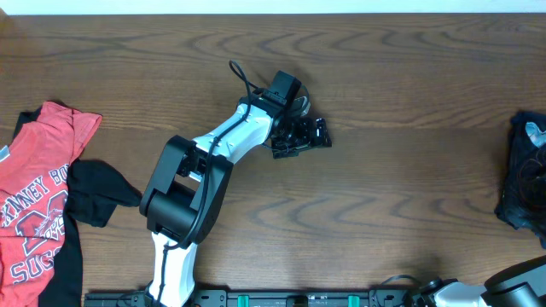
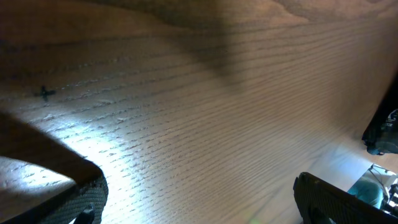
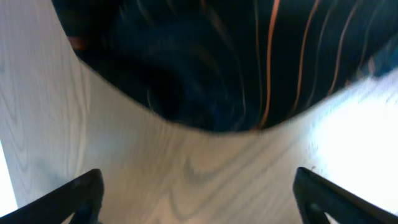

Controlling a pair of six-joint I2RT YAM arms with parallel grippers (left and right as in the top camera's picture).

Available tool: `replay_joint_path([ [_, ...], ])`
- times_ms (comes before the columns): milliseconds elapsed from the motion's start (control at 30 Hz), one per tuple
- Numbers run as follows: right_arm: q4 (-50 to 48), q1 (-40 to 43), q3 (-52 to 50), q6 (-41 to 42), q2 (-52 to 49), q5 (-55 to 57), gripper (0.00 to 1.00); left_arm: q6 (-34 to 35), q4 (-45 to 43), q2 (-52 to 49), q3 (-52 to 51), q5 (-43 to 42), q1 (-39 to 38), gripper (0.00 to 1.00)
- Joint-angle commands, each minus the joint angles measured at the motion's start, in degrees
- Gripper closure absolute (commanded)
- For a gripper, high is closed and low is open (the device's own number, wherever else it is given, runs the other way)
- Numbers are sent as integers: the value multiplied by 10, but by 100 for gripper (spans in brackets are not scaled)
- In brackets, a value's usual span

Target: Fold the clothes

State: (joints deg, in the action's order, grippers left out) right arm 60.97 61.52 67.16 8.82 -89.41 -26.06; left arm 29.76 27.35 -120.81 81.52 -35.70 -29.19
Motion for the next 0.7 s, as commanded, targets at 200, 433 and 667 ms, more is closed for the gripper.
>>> replay_joint_path([
  [200, -62, -4, 9, 59, -3, 45, 11, -9, 3, -48, -18, 31, -1, 2],
  [433, -100, -12, -9, 71, -28, 49, 13, -9, 3, -48, -18, 31, -1, 2],
  [667, -123, -37, -17, 73, -90, 48, 50, -6, -1, -48, -18, 31, 3, 2],
])
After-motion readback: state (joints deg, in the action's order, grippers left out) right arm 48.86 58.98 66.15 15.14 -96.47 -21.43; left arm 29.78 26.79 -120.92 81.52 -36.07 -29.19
